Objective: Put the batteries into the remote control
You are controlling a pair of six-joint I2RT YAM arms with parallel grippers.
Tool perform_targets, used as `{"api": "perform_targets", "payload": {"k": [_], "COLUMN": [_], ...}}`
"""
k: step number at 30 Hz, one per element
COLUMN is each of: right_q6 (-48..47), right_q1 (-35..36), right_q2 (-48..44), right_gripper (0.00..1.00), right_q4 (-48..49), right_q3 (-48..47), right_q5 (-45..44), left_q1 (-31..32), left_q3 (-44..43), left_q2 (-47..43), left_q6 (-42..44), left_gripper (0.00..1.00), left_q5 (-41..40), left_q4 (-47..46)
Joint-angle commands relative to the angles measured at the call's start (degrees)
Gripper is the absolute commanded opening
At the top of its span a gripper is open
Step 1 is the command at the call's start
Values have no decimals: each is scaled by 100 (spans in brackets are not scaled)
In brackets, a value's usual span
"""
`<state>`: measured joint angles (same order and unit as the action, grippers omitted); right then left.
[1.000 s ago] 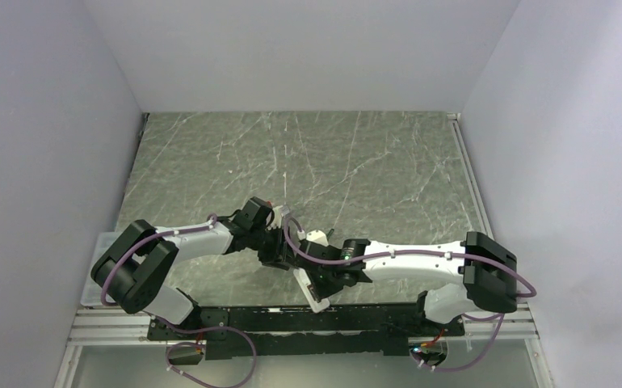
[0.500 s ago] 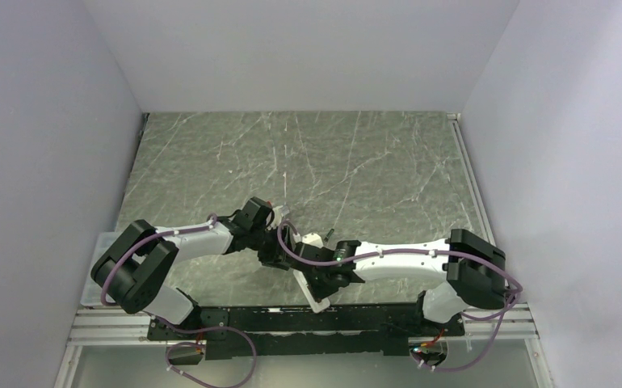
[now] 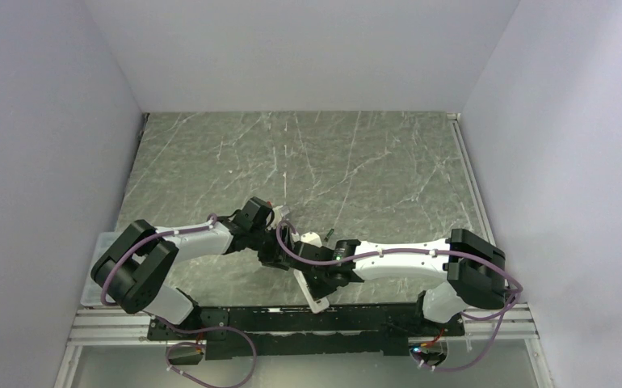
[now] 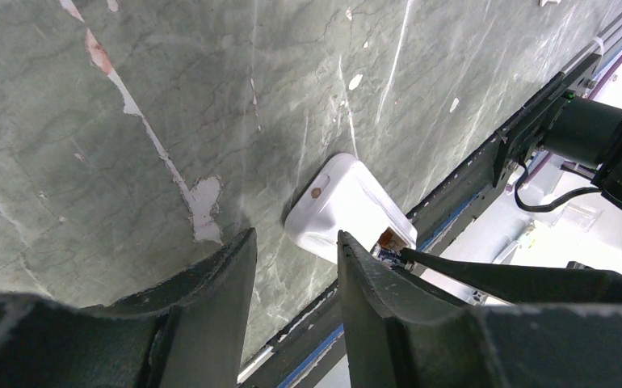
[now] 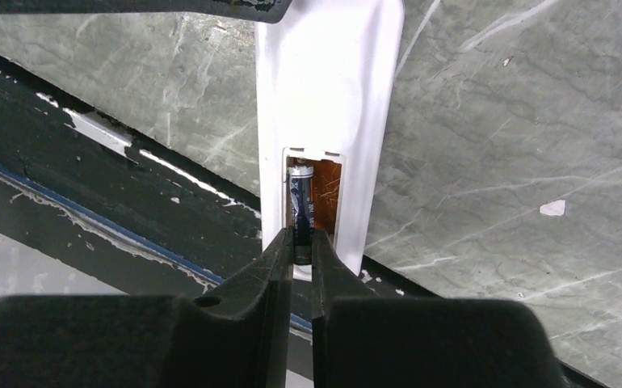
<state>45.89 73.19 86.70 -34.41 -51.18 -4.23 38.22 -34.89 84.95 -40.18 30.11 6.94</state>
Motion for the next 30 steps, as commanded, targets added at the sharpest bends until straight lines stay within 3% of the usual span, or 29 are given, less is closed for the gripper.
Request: {"api": "perform_targets", "payload": {"k": [1,30], "right_q6": [-45,346], "right_q1": [29,82], "right_q2": [-23,209], "right_gripper": [9,15], "right_q4": [29,146], "right_q3": [-234,-311], "right_q5": [-77,-218], "left_q1": [-7,-7], "left_q3": [0,170], "left_q2": [-84,-207], "left_q6": [-26,-132], "left_gripper": [47,47], "left_q5": [66,74], "left_q4": [-70,-182]}}
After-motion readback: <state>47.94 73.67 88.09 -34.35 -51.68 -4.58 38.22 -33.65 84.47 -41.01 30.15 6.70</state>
